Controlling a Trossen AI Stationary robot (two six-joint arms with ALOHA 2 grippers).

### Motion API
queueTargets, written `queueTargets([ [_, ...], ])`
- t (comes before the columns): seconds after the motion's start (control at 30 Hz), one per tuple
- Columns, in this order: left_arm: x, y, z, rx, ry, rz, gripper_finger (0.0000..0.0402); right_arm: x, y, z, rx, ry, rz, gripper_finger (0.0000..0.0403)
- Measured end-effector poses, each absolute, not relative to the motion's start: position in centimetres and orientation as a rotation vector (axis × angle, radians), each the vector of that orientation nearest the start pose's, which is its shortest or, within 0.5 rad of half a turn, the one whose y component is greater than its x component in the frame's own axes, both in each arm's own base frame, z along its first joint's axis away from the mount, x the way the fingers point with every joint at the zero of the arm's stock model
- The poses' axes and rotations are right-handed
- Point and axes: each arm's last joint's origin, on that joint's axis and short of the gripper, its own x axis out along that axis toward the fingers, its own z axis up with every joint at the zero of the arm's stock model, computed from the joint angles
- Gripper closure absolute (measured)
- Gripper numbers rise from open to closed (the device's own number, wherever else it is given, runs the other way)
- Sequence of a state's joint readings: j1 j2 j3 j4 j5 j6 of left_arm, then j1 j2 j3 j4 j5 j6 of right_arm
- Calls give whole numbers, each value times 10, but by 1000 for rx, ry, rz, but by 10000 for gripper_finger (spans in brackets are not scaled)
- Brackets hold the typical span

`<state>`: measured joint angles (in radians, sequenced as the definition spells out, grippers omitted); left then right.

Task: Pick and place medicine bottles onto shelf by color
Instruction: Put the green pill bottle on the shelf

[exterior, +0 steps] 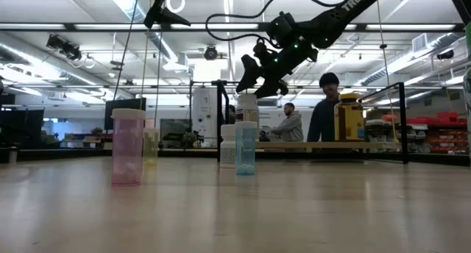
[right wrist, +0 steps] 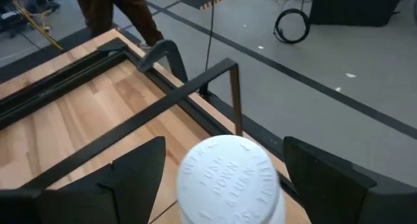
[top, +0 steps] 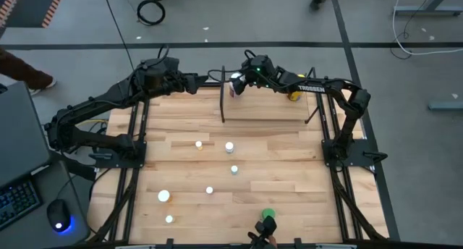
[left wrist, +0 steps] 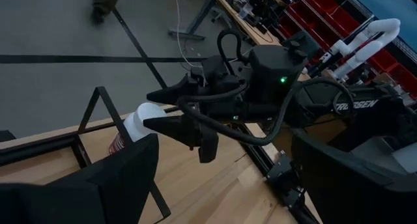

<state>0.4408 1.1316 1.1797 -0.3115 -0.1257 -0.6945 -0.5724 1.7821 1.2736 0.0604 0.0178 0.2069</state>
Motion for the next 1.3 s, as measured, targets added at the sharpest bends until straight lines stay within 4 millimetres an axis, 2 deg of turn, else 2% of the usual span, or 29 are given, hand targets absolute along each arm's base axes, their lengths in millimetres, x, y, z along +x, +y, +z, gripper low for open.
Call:
queueTargets([
  [0.23,218,107,389,-713,57,633,47,343,-217,254,317,370,-612,87],
  [0.33,219,106,390,-701,63,588,47,344,-217,260,310,362,-610,87],
  [0.63,220,105,392,-696,62,531,47,349,-222,304,195,363,-609,87],
  [0.77,221,104,395,-695,45,500,47,346,-220,324,197,420,-615,87],
  [0.93,221,104,396,-669,42,476,47,343,-213,359,221,449,-624,87],
  [1.13,221,104,396,-672,41,477,47,336,-193,402,232,511,-587,87],
  [1.3,223,99,396,-685,45,459,47,329,-167,420,266,615,-538,90],
])
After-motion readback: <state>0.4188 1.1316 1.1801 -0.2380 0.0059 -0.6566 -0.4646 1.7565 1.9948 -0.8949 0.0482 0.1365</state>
